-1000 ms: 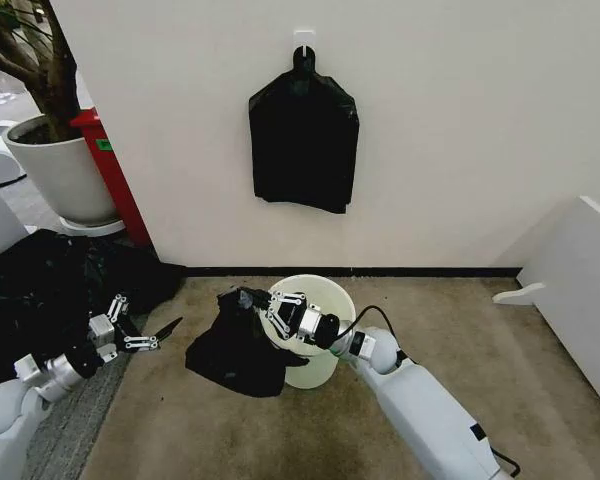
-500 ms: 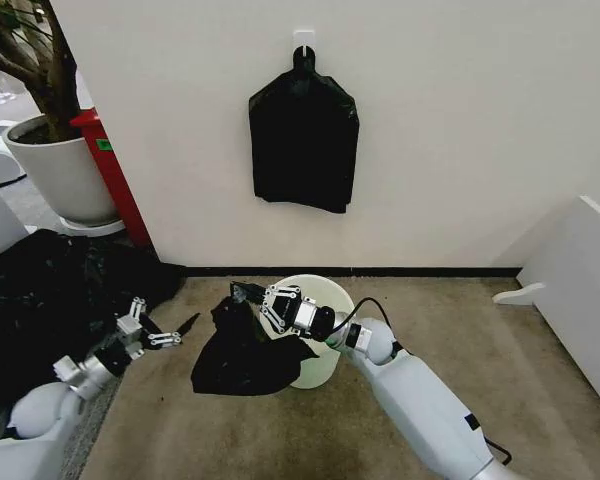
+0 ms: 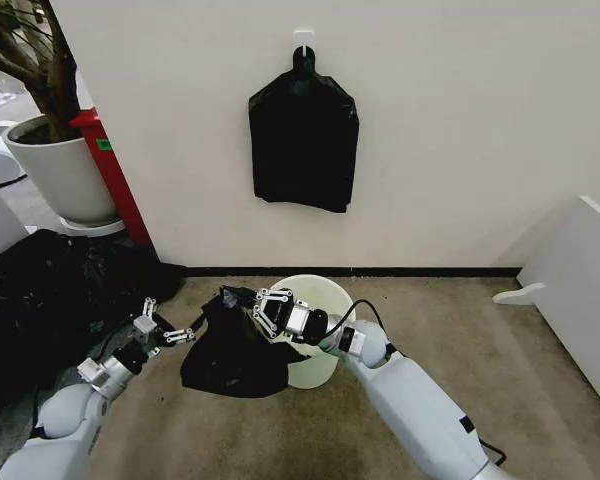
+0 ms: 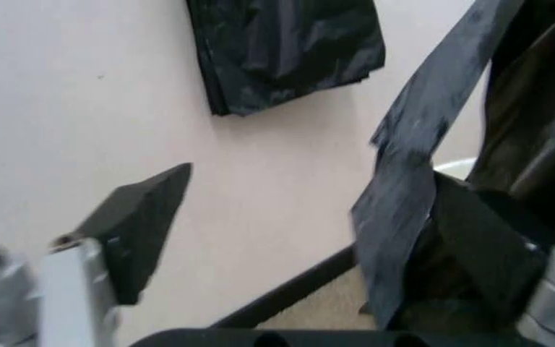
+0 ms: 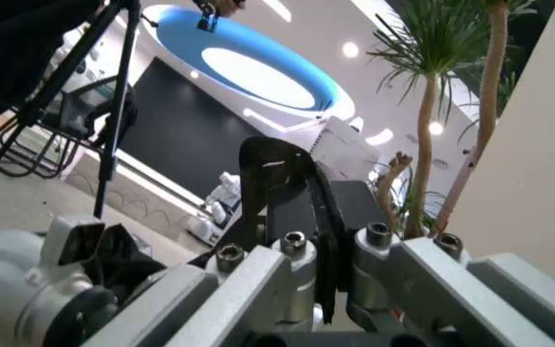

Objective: Place the garbage bag over the trash bin.

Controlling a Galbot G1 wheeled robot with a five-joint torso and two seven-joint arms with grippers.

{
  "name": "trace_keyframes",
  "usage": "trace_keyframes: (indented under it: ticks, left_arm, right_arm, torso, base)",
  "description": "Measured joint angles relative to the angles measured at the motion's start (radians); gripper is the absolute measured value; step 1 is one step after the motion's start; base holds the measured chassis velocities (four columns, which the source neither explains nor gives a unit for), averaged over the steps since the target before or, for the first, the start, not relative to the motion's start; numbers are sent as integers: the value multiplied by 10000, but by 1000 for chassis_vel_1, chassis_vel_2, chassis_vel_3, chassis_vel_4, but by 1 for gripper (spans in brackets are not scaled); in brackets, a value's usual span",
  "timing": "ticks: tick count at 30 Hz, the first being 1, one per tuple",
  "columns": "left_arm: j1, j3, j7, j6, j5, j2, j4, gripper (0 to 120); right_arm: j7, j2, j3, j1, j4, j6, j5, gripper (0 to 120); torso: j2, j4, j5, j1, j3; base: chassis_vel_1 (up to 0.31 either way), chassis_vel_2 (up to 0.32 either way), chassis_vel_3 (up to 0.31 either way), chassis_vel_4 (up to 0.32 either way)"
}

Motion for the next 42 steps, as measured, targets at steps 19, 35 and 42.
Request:
trace_keyframes:
  ticks: [19,35,42]
  left_arm:
    - [418,357,-877,-145,336,-706,-454,19]
    - [1601,142,-1839,441,-1055,-574,-2548,0]
    - [2327,-102,-3680,2367,-982,-95,-4561,0]
  right_arm:
    - [-12,-23,-87,-160,194,-19,14,0]
    - [1322,-262,231,294,-809,20,-107,10]
    - [3421,-468,439,682,-1070,-424,-75,36]
  torso:
    - [0,-1,1,0,0]
    - [0,0,0,0,0]
    - [0,-6,0,0,0]
  base:
    - [0,0,0,0]
    - [0,0,0,0]
    - [0,0,0,0]
